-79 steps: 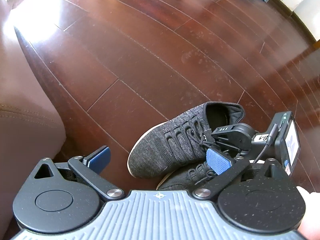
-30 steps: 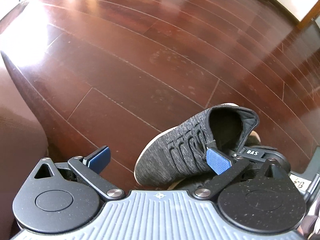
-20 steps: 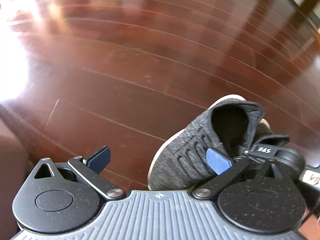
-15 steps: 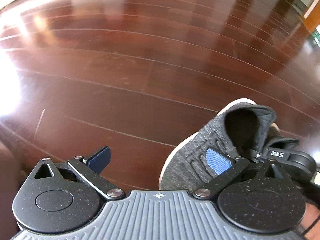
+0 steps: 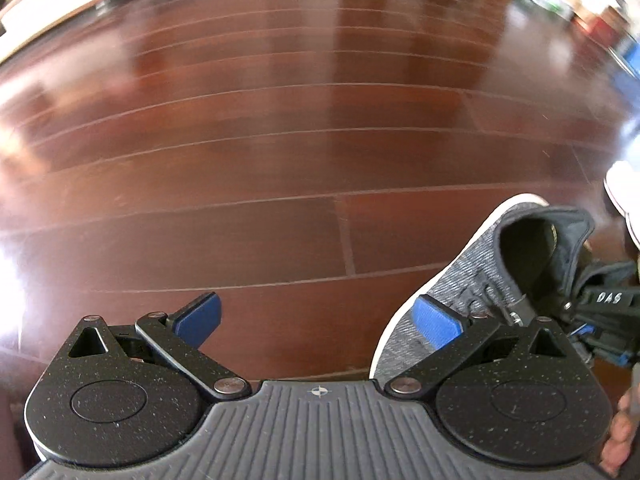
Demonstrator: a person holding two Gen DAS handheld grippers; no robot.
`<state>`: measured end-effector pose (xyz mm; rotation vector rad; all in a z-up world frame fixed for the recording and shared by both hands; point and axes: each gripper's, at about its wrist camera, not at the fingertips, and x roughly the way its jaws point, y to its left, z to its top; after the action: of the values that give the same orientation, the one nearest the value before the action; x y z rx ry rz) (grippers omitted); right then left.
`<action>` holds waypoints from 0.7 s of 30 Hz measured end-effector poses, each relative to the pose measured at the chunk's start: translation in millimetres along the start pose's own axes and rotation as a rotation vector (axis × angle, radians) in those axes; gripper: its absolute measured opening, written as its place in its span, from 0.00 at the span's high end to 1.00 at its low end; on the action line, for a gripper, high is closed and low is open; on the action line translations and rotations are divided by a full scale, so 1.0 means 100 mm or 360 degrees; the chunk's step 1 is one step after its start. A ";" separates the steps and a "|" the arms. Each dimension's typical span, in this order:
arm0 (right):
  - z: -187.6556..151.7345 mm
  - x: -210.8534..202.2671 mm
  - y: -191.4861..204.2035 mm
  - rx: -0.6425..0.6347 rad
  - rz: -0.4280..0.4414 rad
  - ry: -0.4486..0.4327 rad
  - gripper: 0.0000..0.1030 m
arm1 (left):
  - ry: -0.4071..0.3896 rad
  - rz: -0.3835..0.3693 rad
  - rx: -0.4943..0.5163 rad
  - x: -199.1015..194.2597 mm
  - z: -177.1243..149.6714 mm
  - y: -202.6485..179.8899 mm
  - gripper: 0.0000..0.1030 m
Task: Organize scattered shoes
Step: 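Lift the dark grey sneakers with the right tool toward the shoe row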
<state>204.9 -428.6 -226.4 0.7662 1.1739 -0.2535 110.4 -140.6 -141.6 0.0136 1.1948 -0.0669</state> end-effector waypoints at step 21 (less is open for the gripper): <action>0.02 -2.21 -3.49 0.0545 -0.0291 -0.0351 0.90 | 0.0079 -0.0362 0.0534 -0.09 -0.22 -2.92 0.00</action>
<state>-74.4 -727.6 -169.4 0.9035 1.0020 -0.6880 69.0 -430.2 -133.9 0.1747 1.2192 -0.4683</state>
